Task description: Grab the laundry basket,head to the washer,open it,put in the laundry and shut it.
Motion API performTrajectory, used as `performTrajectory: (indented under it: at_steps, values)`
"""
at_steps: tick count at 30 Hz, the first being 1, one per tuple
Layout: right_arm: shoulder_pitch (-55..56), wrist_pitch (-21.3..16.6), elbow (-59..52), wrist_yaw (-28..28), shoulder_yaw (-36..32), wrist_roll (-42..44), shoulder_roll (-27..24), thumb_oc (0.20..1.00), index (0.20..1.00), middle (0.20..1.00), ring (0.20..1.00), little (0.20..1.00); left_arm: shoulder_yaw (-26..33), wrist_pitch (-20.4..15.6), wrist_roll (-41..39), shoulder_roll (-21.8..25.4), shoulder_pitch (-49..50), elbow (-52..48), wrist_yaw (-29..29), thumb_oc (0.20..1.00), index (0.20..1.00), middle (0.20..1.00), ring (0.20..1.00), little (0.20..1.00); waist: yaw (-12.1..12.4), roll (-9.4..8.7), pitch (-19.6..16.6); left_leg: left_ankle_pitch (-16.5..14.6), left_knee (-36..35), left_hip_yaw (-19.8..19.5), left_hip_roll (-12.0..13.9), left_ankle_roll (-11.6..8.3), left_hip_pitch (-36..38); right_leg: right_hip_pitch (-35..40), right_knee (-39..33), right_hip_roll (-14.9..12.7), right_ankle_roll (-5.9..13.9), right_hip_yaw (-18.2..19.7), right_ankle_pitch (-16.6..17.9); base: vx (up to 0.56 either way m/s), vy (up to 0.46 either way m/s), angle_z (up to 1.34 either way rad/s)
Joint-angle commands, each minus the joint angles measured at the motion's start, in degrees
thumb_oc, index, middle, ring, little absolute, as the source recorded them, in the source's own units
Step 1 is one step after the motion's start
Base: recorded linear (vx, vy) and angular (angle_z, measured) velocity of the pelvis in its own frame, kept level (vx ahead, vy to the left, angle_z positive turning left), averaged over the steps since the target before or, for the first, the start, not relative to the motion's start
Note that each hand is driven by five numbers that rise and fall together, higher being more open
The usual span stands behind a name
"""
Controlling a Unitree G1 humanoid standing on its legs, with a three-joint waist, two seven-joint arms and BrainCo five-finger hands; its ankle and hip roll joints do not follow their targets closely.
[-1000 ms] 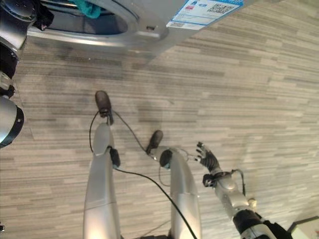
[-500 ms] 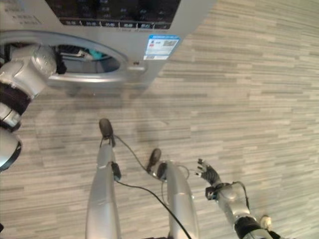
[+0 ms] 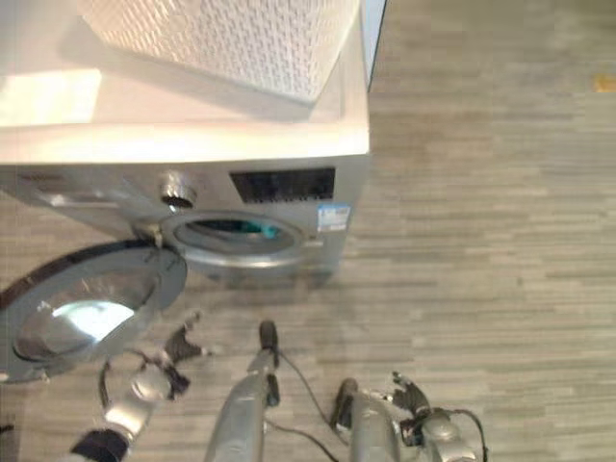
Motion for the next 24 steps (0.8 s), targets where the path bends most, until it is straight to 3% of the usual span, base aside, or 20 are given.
performTrajectory:
  at_steps: [1,2,4,11,16,19,20,22,24]
  values:
    - [0.7,-0.59,0.89,-2.46,-2.04,0.01,-1.16,1.0,1.0,1.0,1.0,1.0,0.28,-2.99,-5.01,-4.13,-4.72,10.42,0.57,1.0,1.0,1.0,1.0,1.0,-1.44,0.0,-0.92,2.5,-0.41,-1.87,1.26,-4.8,1.43,9.02,-17.24,2.4,-1.38,-0.02,5.56,0.1,-0.002,-0.01]
    - [0.7,-0.59,0.89,-2.46,-2.05,0.01,-1.16,1.0,1.0,1.0,1.0,1.0,0.27,-3.0,-5.01,-4.14,-4.73,10.43,0.57,1.0,1.0,1.0,1.0,1.0,-1.44,0.0,-0.9,2.5,-0.42,-1.87,1.26,-4.8,1.46,9.05,-17.25,2.4,-1.38,-0.02,5.56,0.13,-0.012,0.02]
    - [0.96,-1.09,1.15,-3.74,-3.36,0.96,-0.1,1.0,1.0,1.0,1.0,1.0,0.89,-2.69,-6.74,-8.41,-1.54,19.85,0.44,1.0,1.0,1.0,1.0,1.0,-1.36,0.24,-3.33,1.78,-0.71,-1.65,0.87,-4.27,4.57,12.52,-18.4,2.13,-1.13,-0.27,5.65,0.14,-0.02,0.08]
    - [0.46,-1.39,-5.49,-6.67,-6.07,-1.16,-3.04,1.0,1.0,1.0,1.0,1.0,5.61,-2.12,-9.12,-10.58,1.42,29.13,-0.01,1.0,1.0,1.0,1.0,1.0,-0.91,-0.14,-7.66,0.01,-1.8,-1.51,0.01,-3.65,9.18,18.11,-21.31,1.45,-0.26,-0.66,6.09,0.14,-0.008,0.05]
    - [-3.54,-2.94,-14.09,-11.69,-14.56,-0.2,-9.99,1.0,1.0,1.0,1.0,1.0,8.41,-2.25,-10.68,-9.44,2.32,30.3,-0.9,1.0,1.0,1.0,1.0,1.0,-0.24,-0.77,-10.26,-3.88,0.02,-1.17,-0.75,-1.92,9.72,20.94,-24.21,0.36,1.13,-0.88,8.0,0.13,0.048,0.06]
    - [-5.95,-3.8,-16.18,-13.45,-17.05,0.94,-11.63,1.0,1.0,1.0,1.0,1.0,8.49,-2.28,-10.93,-9.02,2.04,30.21,-1.25,1.0,1.0,1.0,1.0,1.0,0.02,-1.26,-10.66,-5.84,1.13,-0.86,-1.26,-1.35,10.2,21.23,-23.63,-0.43,1.57,-0.26,8.11,0.1,0.102,-0.06]
    - [-8.84,-4.83,-19.84,-16.3,-20.43,1.57,-13.45,1.0,1.0,1.0,1.0,1.0,8.46,-2.22,-11.5,-8.91,1.63,29.89,-1.49,1.0,1.0,1.0,1.0,1.0,0.21,-1.68,-10.82,-7.92,2.03,-0.33,-1.84,-0.52,10.98,21.22,-22.05,-1.46,2.16,0.05,8.15,0.09,0.095,-0.23]
    - [-9.96,-5.39,-22.43,-18.25,-22.49,1.57,-13.96,1.0,1.0,1.0,1.0,1.0,8.46,-2.21,-11.79,-8.85,1.43,29.66,-1.38,1.0,1.0,1.0,1.0,1.0,0.4,-1.94,-10.94,-9.18,2.87,0.08,-2.28,0.0,11.39,21.35,-21.03,-2.15,2.63,0.18,8.27,0.16,0.166,-0.15]
    - [-12.92,-6.88,-25.33,-23.25,-27.23,0.93,-15.75,1.0,1.0,1.0,1.0,1.0,8.28,-2.21,-12.2,-8.88,1.13,29.28,-1.07,1.0,1.0,1.0,1.0,1.0,0.82,-2.35,-11.66,-12.03,3.39,0.06,-4.32,1.62,13.24,21.39,-18.04,-4.1,3.95,-0.04,9.88,0.22,0.266,-0.1]
